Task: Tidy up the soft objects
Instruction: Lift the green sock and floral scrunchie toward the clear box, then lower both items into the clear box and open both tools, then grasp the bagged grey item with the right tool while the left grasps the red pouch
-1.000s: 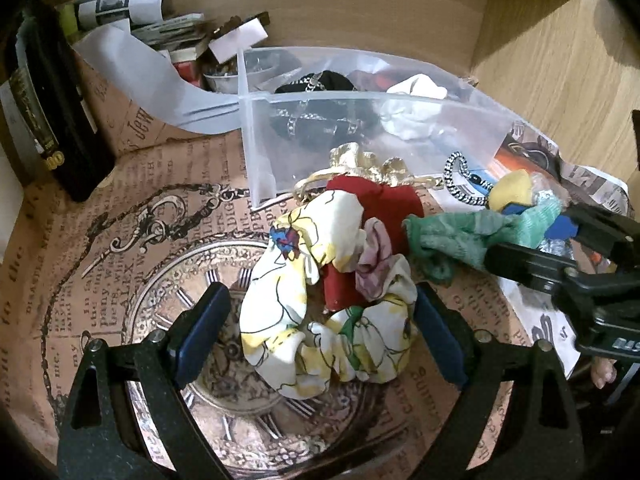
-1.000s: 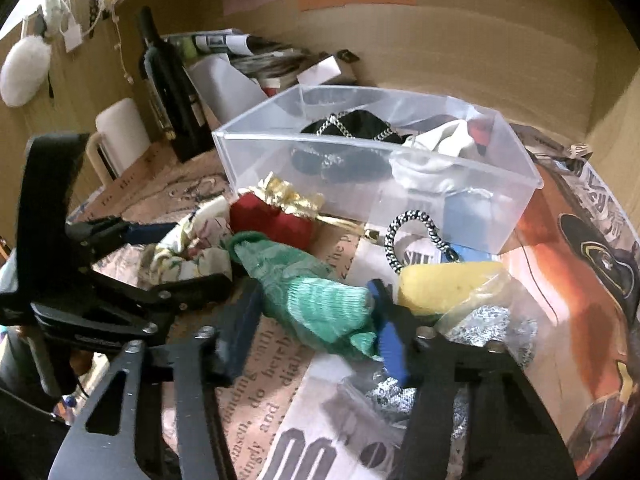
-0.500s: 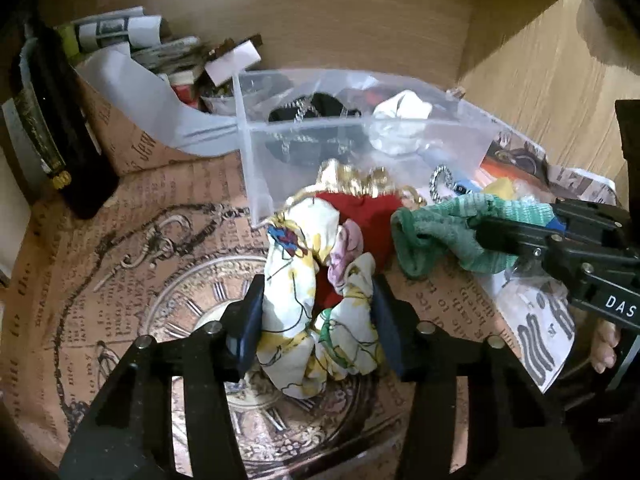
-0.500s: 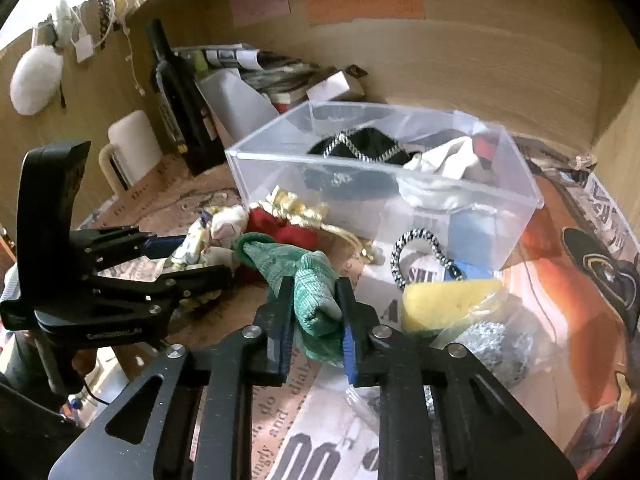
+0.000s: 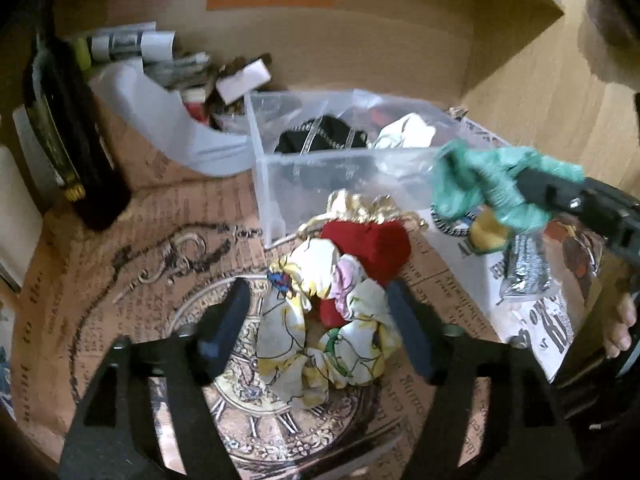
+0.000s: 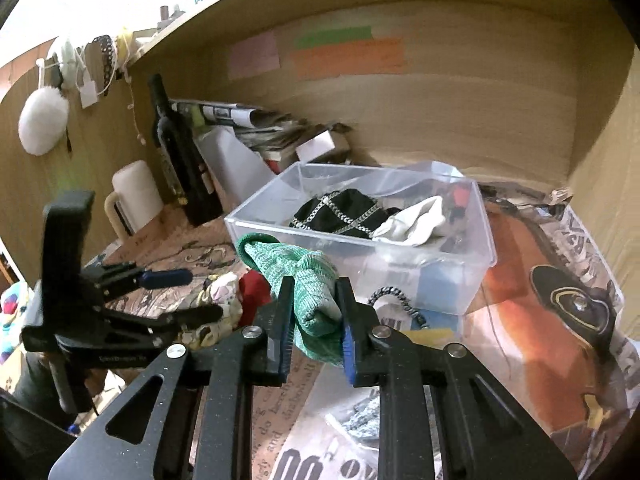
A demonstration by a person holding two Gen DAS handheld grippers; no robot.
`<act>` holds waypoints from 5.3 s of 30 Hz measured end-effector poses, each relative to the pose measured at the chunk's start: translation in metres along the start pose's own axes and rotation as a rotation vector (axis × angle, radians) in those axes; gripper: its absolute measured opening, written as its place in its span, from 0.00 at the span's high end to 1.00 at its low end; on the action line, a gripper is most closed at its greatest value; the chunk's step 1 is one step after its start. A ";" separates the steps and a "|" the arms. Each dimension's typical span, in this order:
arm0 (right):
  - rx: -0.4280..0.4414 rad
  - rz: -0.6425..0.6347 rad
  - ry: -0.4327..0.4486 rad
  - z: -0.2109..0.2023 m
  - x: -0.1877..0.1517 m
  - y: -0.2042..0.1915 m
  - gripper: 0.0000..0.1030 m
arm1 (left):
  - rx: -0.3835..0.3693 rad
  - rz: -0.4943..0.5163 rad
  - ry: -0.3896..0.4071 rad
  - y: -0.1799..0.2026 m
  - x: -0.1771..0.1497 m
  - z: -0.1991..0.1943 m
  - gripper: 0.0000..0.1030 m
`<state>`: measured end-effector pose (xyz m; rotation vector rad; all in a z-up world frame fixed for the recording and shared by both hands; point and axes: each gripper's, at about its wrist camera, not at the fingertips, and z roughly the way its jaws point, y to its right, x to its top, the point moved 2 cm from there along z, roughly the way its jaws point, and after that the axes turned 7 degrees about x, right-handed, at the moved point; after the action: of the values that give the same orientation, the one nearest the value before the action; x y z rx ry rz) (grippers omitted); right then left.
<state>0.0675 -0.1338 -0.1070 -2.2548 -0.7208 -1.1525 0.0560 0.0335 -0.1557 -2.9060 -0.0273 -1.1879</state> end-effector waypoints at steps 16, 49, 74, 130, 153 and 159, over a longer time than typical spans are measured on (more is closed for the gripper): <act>-0.034 0.038 0.011 -0.004 0.002 0.018 0.83 | -0.017 0.013 -0.049 0.004 -0.011 0.019 0.52; -0.038 0.048 0.038 -0.003 0.018 0.033 0.82 | 0.009 -0.071 -0.046 -0.034 -0.002 0.036 0.94; -0.092 0.014 0.148 -0.011 0.071 0.053 0.82 | -0.001 0.004 0.308 -0.013 0.099 -0.046 0.97; -0.217 -0.024 0.115 -0.031 0.049 0.054 0.15 | 0.028 0.008 0.275 -0.005 0.094 -0.035 0.12; -0.192 0.202 -0.083 -0.011 -0.052 0.069 0.15 | -0.050 0.016 -0.042 0.019 0.011 0.031 0.12; -0.164 0.230 -0.114 -0.007 -0.062 0.076 0.31 | -0.055 0.007 -0.116 0.022 0.009 0.056 0.12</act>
<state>0.0822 -0.2079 -0.1702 -2.4799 -0.4072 -1.0112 0.1022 0.0125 -0.1892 -3.0161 0.0150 -1.0343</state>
